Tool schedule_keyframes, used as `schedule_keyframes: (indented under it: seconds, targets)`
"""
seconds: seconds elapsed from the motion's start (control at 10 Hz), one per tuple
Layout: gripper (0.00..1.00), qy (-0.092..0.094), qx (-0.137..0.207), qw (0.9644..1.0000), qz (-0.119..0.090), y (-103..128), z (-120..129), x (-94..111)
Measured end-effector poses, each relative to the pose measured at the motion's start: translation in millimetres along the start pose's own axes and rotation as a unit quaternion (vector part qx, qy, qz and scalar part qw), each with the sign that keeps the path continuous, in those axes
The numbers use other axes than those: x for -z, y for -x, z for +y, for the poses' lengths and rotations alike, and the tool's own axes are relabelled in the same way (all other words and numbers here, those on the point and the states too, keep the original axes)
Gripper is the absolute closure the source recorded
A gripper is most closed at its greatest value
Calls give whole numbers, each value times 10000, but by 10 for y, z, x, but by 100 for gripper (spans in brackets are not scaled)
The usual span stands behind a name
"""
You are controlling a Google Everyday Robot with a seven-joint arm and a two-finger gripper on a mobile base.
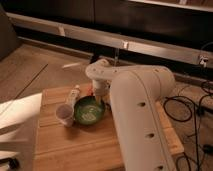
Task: Pick up the ceramic bowl
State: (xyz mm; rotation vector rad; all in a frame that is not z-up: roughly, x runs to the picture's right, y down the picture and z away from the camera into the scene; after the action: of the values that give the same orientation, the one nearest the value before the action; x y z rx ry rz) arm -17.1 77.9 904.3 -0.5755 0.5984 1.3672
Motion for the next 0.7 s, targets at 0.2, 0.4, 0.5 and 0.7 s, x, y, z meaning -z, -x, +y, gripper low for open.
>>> schedule_keyframes:
  seconds: [0.2, 0.4, 0.5, 0.7]
  targets:
    - [100, -7, 12, 9997, -244, 26, 9, 223]
    - [100, -4, 85, 9987, -499, 17, 45, 507]
    - [100, -19, 134, 9980, -624, 7, 59, 650]
    - [100, -76, 257, 9949, -977, -26, 81, 1029]
